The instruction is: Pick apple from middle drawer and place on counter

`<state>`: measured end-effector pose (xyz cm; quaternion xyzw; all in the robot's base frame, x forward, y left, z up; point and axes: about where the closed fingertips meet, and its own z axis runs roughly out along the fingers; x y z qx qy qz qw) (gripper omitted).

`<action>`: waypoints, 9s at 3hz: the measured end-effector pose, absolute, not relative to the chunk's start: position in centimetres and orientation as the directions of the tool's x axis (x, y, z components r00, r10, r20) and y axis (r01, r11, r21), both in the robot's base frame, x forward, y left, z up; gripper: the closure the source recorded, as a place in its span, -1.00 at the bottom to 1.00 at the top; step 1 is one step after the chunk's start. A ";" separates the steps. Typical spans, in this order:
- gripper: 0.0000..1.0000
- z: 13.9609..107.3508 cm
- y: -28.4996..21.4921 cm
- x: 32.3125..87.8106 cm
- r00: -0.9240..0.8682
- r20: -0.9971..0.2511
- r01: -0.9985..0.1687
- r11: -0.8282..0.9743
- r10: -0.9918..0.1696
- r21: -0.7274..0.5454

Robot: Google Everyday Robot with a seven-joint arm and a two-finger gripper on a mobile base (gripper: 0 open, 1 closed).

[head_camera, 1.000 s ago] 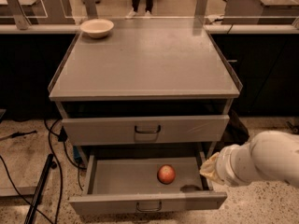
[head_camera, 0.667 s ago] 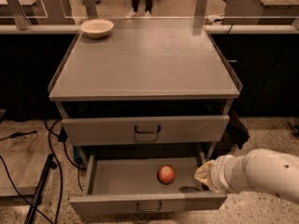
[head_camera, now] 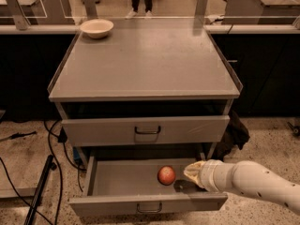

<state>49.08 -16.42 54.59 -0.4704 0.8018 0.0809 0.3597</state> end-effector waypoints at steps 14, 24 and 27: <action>0.15 36.9 -10.9 55.1 -0.373 -0.698 -0.869 0.493 -0.611 0.032; 1.00 74.5 -13.9 54.3 -0.164 -0.797 -0.973 0.229 -0.581 0.033; 1.00 78.9 -13.4 55.0 -0.118 -0.811 -0.976 0.216 -0.573 -0.010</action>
Offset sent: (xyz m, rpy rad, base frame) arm 0.0139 0.0054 -0.0391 0.0292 0.0280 -0.0018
